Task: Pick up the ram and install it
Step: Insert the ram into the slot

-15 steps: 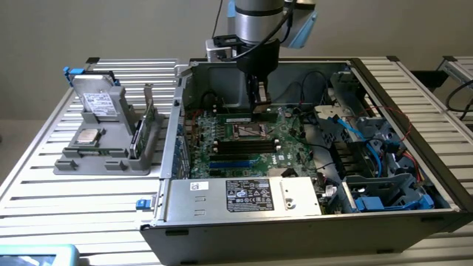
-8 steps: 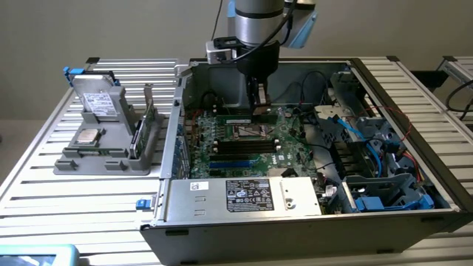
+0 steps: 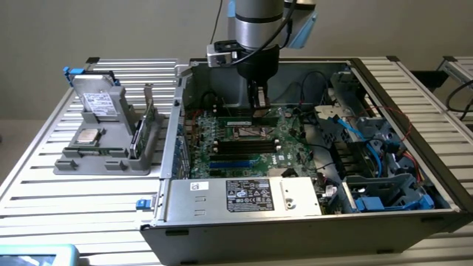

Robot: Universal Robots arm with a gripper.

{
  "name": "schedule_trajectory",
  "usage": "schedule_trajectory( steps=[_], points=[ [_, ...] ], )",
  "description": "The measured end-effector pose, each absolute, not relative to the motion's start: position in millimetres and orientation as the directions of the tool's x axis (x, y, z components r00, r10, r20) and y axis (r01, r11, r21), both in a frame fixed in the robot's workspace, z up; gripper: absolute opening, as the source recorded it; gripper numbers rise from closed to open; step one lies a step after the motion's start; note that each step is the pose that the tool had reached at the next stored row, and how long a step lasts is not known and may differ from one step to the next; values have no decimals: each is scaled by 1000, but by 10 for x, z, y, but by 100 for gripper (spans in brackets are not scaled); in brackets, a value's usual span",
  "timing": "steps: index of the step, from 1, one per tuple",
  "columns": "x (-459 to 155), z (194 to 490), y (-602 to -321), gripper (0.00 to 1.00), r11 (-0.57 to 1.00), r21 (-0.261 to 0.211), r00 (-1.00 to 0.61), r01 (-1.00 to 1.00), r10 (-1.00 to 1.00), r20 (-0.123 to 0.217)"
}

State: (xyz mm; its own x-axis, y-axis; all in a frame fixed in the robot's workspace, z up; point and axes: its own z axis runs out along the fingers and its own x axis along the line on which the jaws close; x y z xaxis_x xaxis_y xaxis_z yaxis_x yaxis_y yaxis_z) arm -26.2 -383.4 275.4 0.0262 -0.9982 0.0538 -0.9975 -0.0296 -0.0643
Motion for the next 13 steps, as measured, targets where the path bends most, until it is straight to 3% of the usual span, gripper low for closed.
schedule_trajectory(
  steps=[13],
  points=[
    [-261, 2699, -3847, 14, -31, -81, 25, -996, -997, 69]
  ],
)
